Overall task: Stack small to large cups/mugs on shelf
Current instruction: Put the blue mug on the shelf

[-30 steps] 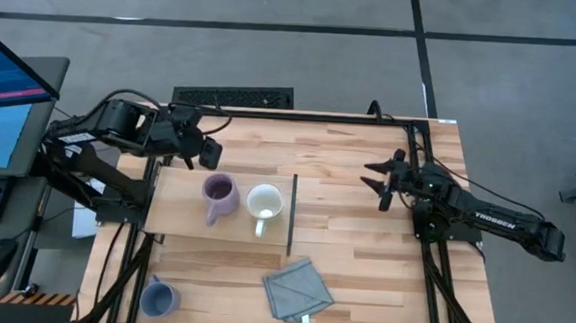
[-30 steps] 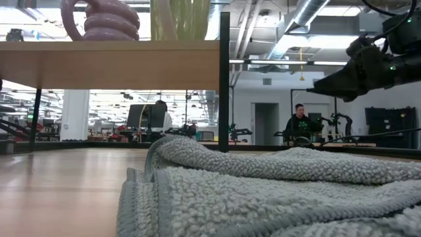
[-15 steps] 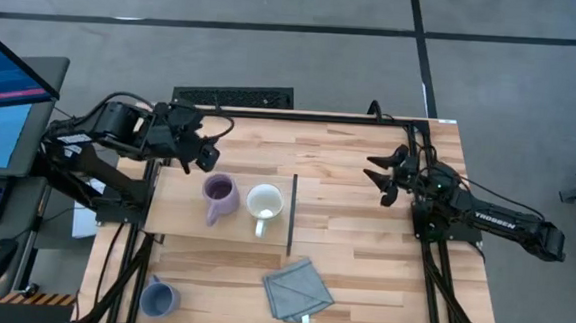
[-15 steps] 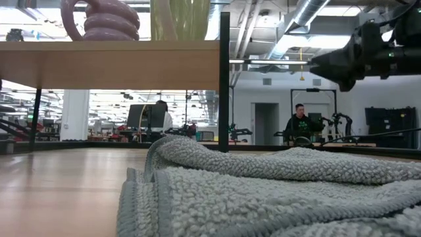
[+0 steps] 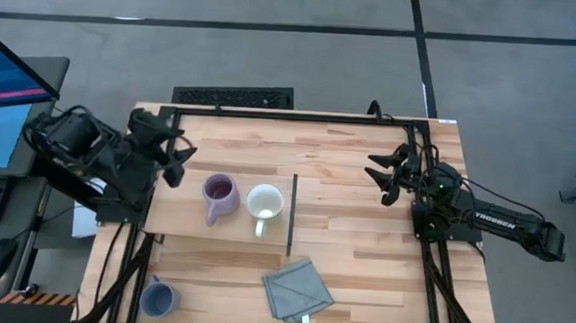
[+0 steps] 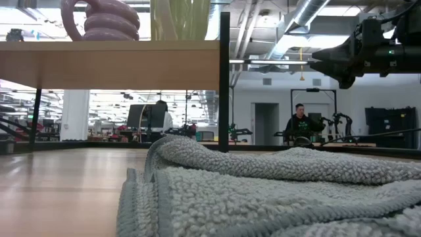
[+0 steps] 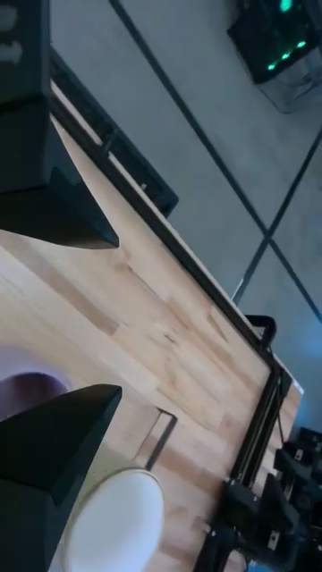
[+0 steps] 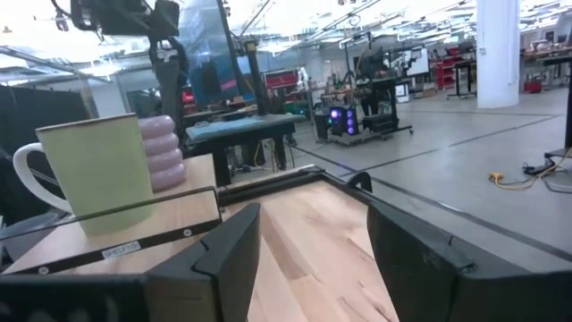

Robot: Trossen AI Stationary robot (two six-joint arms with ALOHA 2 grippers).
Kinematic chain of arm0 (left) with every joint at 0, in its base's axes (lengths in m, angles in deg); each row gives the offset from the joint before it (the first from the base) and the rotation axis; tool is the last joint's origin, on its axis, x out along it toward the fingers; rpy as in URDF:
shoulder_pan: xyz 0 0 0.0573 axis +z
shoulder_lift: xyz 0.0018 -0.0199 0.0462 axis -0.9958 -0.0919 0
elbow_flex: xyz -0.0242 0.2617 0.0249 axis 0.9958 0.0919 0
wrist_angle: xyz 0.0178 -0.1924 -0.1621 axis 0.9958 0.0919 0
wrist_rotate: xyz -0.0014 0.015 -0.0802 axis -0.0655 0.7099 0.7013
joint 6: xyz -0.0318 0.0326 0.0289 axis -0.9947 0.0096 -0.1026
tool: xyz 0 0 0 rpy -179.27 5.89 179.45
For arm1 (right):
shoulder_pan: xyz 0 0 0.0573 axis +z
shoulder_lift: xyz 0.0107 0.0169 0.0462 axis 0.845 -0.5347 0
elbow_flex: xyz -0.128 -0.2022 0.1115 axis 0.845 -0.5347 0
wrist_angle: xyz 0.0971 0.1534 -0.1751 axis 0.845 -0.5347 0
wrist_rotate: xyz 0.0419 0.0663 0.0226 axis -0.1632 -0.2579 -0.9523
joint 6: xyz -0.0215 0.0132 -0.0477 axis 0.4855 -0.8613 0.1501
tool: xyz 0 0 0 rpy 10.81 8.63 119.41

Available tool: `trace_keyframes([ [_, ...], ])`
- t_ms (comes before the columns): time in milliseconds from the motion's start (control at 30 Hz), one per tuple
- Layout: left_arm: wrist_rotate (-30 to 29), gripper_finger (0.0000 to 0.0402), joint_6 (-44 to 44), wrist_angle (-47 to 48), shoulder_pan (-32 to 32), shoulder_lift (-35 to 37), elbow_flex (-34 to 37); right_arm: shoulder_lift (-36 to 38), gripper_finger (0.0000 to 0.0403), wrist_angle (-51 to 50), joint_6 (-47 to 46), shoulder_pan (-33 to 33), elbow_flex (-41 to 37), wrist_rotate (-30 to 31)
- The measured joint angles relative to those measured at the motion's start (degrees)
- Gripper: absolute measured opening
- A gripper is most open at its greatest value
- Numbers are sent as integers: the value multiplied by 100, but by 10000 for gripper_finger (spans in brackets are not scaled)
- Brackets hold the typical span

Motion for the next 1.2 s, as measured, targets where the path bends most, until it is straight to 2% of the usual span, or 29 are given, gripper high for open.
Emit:
trace_keyframes([
  [333,-138,254,-815,-334,-986,1052,1698,0,230,-25,2,0,0,0],
  [600,175,254,-918,-1174,-1841,1736,2779,0,230,-363,-215,-2,0,52],
  [900,-629,254,-1192,-1420,-2776,2040,3300,0,230,-416,-393,0,0,129],
  [1200,-1353,254,-2690,-248,-3732,2086,3316,0,230,-351,-401,0,0,127],
])
